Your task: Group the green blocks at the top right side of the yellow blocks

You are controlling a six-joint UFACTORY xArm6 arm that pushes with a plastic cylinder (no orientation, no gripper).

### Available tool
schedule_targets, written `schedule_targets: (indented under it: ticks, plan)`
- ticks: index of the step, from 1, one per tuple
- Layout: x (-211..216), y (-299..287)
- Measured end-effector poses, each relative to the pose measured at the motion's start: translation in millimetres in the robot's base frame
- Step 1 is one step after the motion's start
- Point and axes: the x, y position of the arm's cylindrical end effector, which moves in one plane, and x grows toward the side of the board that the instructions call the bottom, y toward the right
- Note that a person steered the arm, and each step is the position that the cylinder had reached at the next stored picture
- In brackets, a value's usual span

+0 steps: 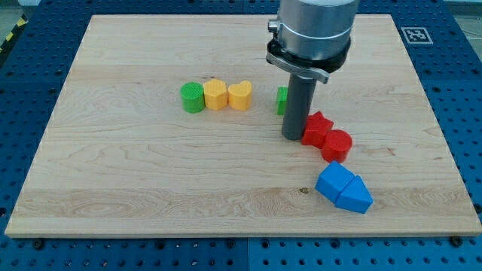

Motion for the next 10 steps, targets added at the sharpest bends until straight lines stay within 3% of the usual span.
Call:
schedule_targets:
  ticks: [2, 5, 8, 9, 10]
  plan:
    - [0, 37]
    - [-22, -6]
    - [-110, -5]
    - [-110, -5]
    - [-63, -15]
